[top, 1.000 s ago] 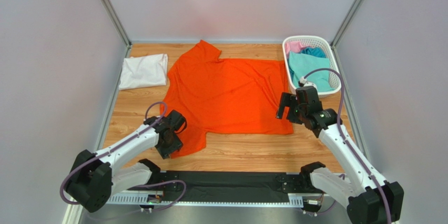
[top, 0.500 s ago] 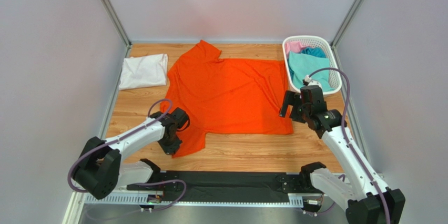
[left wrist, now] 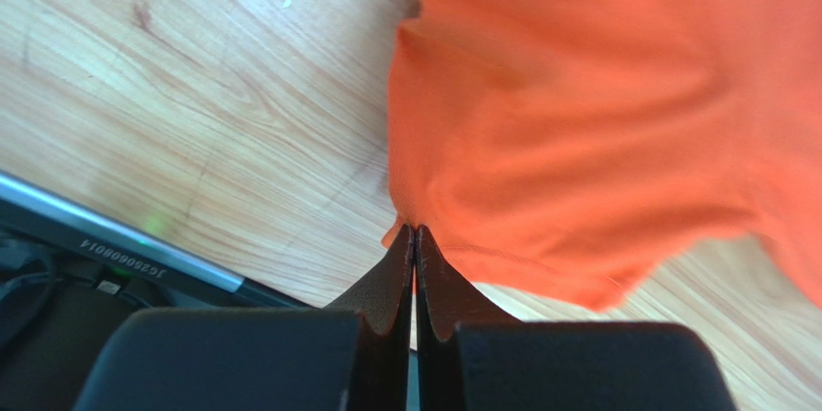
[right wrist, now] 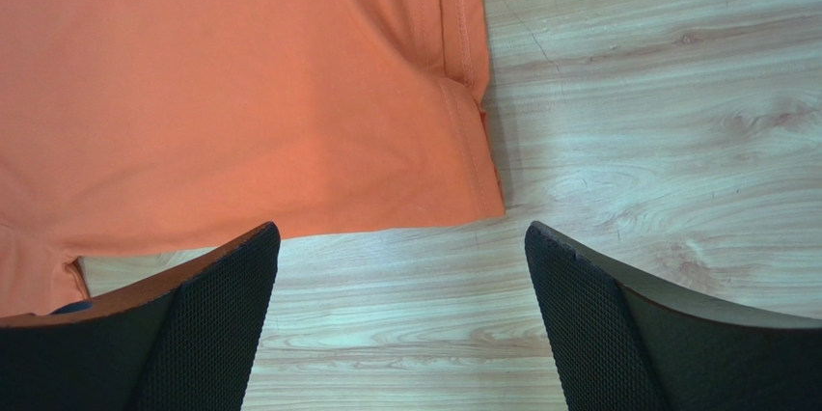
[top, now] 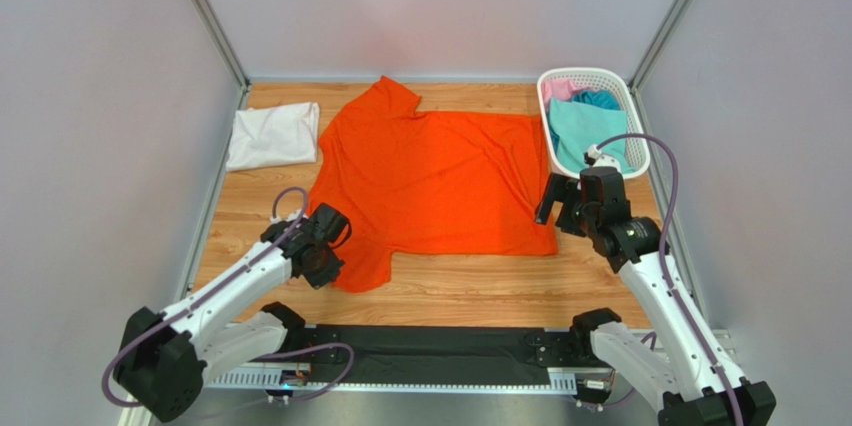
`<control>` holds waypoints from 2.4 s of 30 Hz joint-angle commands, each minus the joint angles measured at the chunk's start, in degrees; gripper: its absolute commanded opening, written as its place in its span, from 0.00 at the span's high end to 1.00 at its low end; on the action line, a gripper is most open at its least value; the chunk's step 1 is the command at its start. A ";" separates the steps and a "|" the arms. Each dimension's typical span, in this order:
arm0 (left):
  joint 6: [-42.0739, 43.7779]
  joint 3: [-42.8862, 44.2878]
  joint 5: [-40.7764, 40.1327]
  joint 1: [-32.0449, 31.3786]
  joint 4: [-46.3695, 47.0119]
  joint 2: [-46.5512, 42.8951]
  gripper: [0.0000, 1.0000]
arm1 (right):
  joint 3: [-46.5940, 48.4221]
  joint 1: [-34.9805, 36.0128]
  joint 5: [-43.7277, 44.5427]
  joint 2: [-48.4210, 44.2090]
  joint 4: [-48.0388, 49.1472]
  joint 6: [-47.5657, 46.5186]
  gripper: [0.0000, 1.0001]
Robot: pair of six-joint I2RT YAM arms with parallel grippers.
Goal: Fold and stack the t-shirts
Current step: Fold the tshirt
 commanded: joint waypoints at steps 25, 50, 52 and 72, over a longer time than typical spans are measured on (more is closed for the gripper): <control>1.74 -2.47 1.47 -0.14 0.53 -14.46 1.00 | -16.55 -1.78 5.65 16.39 17.17 13.87 0.47; -1.26 -2.12 3.14 -0.14 -12.48 -30.63 1.00 | -18.67 -1.78 -3.58 -3.29 4.35 14.75 0.97; -0.38 -1.42 2.79 -0.14 -10.47 -29.41 1.00 | -17.79 -1.69 -3.67 -2.94 4.43 14.31 0.97; 16.41 24.42 -4.07 4.25 5.70 0.47 1.00 | 3.21 -1.78 1.43 17.61 4.61 6.75 0.97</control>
